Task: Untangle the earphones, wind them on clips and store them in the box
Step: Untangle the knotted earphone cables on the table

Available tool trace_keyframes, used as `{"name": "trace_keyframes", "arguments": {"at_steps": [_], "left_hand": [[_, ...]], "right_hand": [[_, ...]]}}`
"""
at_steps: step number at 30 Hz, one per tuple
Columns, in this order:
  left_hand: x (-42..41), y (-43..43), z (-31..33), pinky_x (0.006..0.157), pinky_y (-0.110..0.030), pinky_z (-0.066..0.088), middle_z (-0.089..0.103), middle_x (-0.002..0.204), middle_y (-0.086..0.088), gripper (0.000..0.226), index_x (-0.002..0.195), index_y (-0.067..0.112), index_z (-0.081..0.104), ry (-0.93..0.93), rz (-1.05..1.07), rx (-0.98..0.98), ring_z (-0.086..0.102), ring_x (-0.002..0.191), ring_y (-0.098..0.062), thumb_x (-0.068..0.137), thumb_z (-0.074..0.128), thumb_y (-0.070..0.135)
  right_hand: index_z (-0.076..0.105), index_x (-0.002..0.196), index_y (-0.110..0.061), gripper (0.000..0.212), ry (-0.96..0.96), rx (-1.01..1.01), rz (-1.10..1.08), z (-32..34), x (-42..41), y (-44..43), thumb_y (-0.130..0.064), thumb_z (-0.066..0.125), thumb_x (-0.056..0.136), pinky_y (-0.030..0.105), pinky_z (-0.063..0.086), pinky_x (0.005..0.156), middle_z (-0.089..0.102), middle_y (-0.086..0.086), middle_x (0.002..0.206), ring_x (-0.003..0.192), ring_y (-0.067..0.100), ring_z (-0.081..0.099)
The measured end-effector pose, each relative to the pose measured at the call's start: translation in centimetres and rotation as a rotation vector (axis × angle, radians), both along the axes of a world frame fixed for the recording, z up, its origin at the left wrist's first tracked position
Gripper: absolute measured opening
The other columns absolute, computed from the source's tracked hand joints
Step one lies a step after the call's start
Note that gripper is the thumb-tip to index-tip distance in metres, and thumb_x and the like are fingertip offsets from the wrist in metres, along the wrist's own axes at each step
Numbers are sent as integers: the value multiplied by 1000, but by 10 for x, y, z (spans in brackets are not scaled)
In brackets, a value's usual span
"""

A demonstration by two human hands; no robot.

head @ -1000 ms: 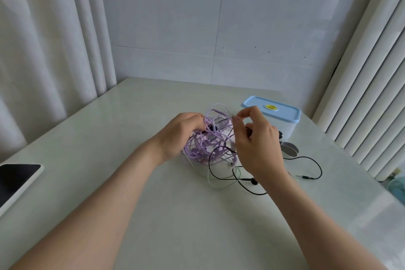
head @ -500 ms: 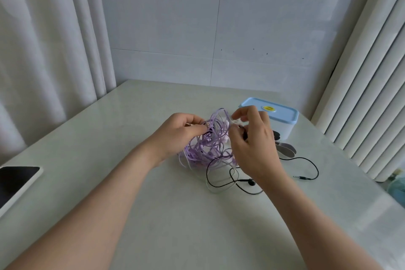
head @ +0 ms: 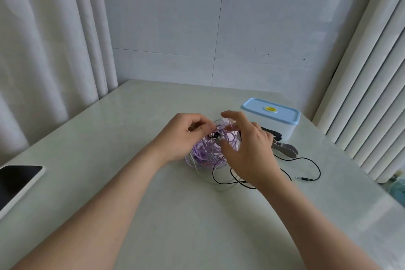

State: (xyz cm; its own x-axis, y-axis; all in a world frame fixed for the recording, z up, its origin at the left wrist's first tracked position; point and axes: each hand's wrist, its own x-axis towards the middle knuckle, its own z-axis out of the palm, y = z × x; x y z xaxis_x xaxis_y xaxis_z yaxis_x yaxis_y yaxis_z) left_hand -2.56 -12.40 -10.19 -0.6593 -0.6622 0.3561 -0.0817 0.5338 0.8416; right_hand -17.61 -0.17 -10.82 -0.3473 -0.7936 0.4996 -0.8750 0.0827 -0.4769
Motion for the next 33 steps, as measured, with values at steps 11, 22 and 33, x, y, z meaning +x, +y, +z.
{"name": "trace_keyframes", "arguments": {"at_steps": [11, 22, 33], "left_hand": [[3, -4, -5, 92, -47, 51, 70, 102, -22, 31, 106, 18, 73, -22, -54, 134, 59, 89, -17, 107, 54, 42], [8, 0, 5, 94, -32, 55, 78, 106, -3, 29, 114, 24, 75, 20, -78, 295, 75, 99, -16, 88, 85, 22], [12, 2, 7, 75, -31, 59, 74, 117, -16, 53, 125, 8, 69, 47, -254, 392, 72, 91, -24, 74, 62, -6]], "right_hand": [[72, 121, -34, 41, -333, -120, 145, 1, -1, -2, -17, 81, 85, 22, 54, 93, 76, -16, 101, 99, -1, 69], [69, 112, -16, 28, -860, -175, 176, 6, -6, 1, -4, 80, 89, 26, 54, 68, 78, 9, 84, 68, 15, 67], [65, 110, -33, 27, -666, -143, 156, -2, -4, -6, -9, 61, 98, 28, 36, 53, 56, 8, 70, 54, 15, 40]]}}
